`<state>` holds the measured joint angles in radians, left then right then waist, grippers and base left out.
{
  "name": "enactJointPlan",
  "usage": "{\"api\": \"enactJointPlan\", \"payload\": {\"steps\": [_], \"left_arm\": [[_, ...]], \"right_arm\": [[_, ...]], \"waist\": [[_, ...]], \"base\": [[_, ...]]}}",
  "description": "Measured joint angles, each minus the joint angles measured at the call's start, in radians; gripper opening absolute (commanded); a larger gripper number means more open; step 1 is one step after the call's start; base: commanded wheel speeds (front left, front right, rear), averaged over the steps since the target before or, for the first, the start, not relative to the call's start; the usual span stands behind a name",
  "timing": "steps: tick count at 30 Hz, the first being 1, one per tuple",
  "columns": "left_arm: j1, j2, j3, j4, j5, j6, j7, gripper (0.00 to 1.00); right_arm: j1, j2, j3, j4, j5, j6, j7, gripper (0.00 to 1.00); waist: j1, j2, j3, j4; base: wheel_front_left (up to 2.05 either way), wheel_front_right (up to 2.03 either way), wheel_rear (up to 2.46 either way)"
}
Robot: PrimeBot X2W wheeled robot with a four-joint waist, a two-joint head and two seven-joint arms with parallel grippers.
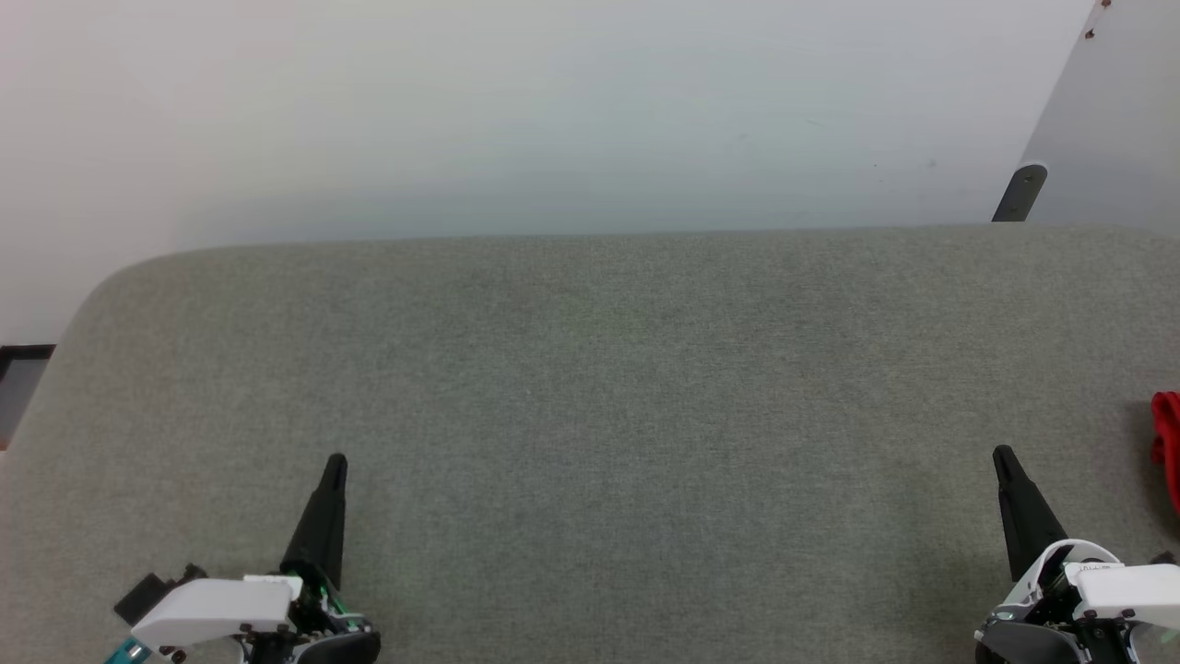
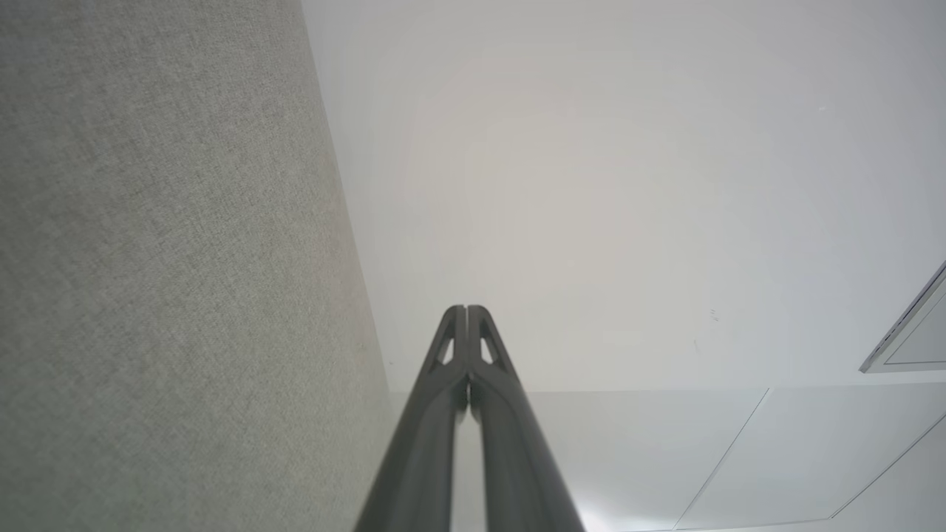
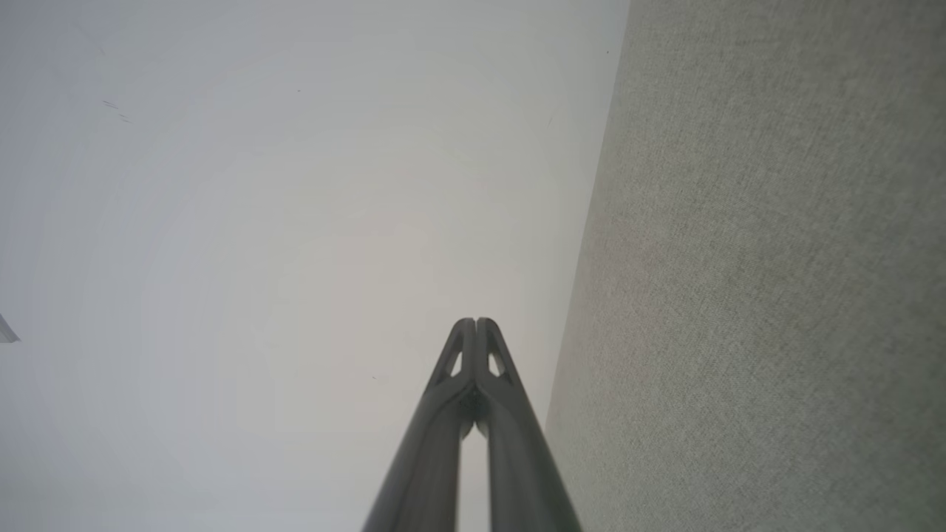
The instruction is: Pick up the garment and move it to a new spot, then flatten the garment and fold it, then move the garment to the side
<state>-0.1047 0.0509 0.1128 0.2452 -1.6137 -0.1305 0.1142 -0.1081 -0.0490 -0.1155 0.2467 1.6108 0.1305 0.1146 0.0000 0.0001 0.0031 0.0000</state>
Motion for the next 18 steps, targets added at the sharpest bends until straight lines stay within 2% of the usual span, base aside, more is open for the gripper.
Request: {"api": "enactJointPlan", "payload": {"steps": [18], "left_arm": [[0.0,0.0,0.0,0.0,0.0,0.0,0.0,0.0]], "right_arm": [[0.0,0.0,0.0,0.0,0.0,0.0,0.0,0.0]], "waist": [[0.0,0.0,0.0,0.0]], "base": [[0.0,0.0,0.0]]}}
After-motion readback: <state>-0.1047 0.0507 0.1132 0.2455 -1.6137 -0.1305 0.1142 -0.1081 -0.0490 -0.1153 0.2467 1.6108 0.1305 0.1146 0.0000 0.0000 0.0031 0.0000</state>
